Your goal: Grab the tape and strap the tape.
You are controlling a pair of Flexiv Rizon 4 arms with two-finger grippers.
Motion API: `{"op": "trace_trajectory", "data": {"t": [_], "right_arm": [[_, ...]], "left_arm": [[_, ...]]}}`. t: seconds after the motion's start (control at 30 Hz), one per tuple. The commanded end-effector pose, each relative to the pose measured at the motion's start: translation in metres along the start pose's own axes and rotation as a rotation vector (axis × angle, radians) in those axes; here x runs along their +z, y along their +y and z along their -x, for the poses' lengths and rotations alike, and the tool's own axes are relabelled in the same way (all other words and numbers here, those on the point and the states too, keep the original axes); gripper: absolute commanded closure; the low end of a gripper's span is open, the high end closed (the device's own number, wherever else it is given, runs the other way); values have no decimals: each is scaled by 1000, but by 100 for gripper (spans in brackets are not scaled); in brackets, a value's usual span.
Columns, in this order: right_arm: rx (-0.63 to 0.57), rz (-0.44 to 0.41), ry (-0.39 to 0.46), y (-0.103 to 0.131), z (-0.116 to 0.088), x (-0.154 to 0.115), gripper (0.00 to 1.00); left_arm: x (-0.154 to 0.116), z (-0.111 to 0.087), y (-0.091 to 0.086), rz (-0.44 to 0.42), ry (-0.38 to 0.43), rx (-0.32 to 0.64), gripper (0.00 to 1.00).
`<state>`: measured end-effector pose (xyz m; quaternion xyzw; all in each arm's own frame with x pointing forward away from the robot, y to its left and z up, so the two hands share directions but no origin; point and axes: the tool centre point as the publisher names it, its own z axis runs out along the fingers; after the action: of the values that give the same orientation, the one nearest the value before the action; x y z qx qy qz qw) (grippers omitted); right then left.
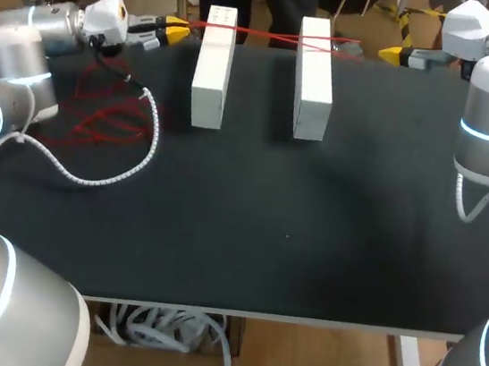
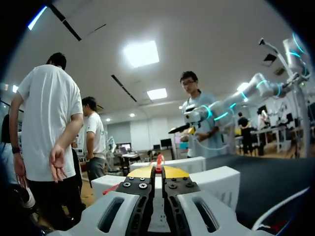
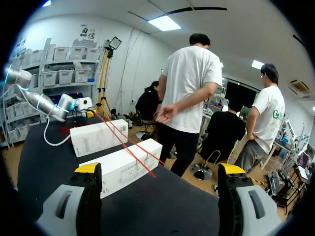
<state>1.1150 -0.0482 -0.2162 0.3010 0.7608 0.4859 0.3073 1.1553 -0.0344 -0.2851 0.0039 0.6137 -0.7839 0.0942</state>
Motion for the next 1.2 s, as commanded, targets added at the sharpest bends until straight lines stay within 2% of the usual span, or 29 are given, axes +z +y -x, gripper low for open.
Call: {"op": "trace_trajectory", "data": {"t": [0.03,0.23,0.47,0.7,0.73,1.2], "right_arm": [[0,2,2,0,0,-1,0],[0,2,2,0,0,-1,0],[0,2,2,0,0,-1,0],[0,2,2,0,0,-1,0],[0,2,2,0,0,-1,0],[0,2,2,0,0,-1,0]], "left_arm": [[9,-23,-21,16,-79,29,100],[20,-39,-45,-9,-112,42,100],[31,-49,-65,-11,-106,-15,100],[36,-54,-70,-34,-127,-75,100],[37,-54,-72,-8,-126,-102,100],[37,-54,-72,-8,-126,-102,100]]}}
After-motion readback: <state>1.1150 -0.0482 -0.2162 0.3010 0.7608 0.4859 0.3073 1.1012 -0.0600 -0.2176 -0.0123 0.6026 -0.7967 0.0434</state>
